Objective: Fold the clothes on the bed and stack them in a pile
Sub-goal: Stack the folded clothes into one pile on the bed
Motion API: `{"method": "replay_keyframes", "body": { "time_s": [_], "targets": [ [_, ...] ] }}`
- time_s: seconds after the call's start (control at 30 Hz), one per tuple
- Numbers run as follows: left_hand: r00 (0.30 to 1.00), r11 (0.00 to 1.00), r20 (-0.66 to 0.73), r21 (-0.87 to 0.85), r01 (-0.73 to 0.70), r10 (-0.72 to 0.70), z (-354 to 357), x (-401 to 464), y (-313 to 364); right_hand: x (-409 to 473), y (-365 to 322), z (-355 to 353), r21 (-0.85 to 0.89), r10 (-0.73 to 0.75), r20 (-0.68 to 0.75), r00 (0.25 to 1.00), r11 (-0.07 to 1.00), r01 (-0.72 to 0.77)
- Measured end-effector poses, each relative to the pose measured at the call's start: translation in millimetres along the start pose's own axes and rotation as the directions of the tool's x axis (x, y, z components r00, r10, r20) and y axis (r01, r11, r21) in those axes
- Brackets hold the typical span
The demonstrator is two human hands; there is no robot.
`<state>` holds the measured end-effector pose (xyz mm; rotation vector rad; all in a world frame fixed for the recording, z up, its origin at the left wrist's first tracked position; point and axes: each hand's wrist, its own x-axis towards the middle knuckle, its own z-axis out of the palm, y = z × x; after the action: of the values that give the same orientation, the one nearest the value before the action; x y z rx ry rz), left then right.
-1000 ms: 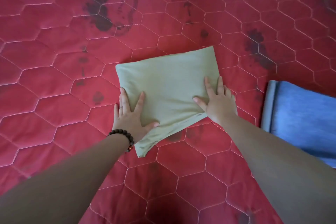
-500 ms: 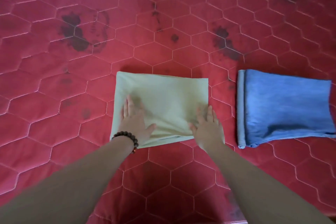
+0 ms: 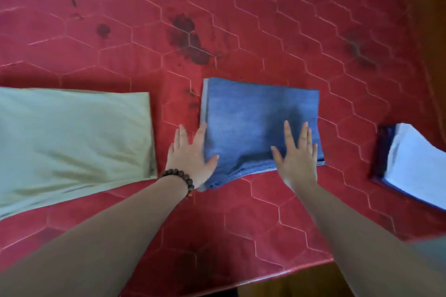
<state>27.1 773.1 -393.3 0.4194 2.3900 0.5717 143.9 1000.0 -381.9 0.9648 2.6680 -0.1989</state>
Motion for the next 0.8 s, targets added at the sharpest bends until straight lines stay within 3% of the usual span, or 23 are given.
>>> {"method": "replay_keyframes", "body": {
  "time_s": [0.13, 0.27, 0.33, 0.43, 0.8],
  "targets": [
    [0.982, 0.955, -0.082, -0.261, 0.142, -0.168, 22.7, 36.3, 39.6, 40.1, 62.2, -5.4, 0.057, 0.035, 0.016, 0.999, 0.998, -0.036],
    [0.942, 0.974, -0.267, -0.153, 0.169, -0.205, 38.1, 66.4, 57.1, 76.1, 84.3, -3.3, 0.305, 0.035, 0.148, 0.988, 0.949, -0.079],
    [0.924, 0.974, -0.324, -0.164, 0.158, -0.205, 42.5, 75.7, 58.7, 85.9, 82.5, 1.8, 0.368, 0.001, 0.141, 0.99, 0.928, -0.053],
    [0.925, 0.969, -0.336, -0.225, 0.102, -0.176, 42.9, 77.7, 51.4, 91.5, 79.5, 8.5, 0.434, 0.036, 0.107, 0.994, 0.897, -0.08],
    [0.946, 0.975, -0.321, -0.194, -0.11, 0.043, 17.1, 59.1, 46.1, 76.9, 70.1, -4.2, 0.613, 0.03, 0.144, 0.989, 0.782, -0.113]
  ]
}}
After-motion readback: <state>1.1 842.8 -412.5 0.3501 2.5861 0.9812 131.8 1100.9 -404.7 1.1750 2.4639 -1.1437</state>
